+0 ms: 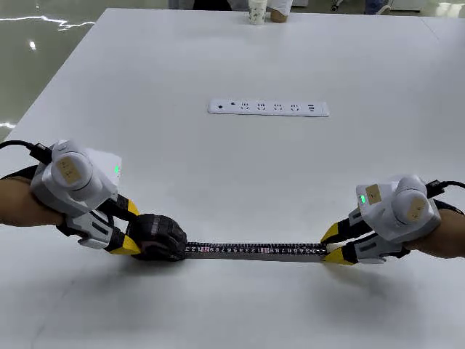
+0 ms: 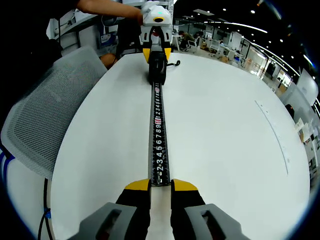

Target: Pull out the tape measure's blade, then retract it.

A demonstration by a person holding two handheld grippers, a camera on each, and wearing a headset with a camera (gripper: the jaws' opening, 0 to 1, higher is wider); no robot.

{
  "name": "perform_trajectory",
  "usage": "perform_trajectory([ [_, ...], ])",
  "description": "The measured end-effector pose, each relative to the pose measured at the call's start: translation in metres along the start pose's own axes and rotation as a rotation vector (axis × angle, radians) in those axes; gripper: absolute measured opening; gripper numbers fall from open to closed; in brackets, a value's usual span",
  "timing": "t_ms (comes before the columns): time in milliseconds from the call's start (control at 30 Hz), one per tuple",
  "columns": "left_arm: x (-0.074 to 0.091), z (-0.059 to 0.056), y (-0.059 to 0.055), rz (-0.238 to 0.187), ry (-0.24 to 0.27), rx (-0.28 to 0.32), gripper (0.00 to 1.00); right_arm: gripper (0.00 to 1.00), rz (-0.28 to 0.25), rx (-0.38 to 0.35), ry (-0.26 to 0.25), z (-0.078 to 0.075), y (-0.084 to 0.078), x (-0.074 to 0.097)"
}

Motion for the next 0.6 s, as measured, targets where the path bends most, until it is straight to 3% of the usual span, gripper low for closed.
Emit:
perform_trajectory([
  [167,0.0000,-0.0003,0.0006,0.007,0.000,0.004,0.25,0.12,0.008,0.007,-0.001,0.0004,0.0003,-0.0005],
  [200,-0.0001,-0.0003,0.0007,0.007,0.000,0.005,0.25,0.12,0.034,0.017,-0.001,0.0004,-0.0022,-0.0004],
  [600,-0.0002,-0.0027,0.0013,0.004,0.014,0.026,0.31,0.19,0.028,0.010,-0.017,0.0037,0.0012,0.0017],
])
Point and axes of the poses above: the centre of the closed fingertips' face, and the gripper's own axes: x roughly backward along the fingers, z roughly to its left, y roughly out of its top, the point moved 8 cm from there along x, roughly backward along the fingers, and after that the axes turned 3 degrees about -y, right-handed, at the moved point
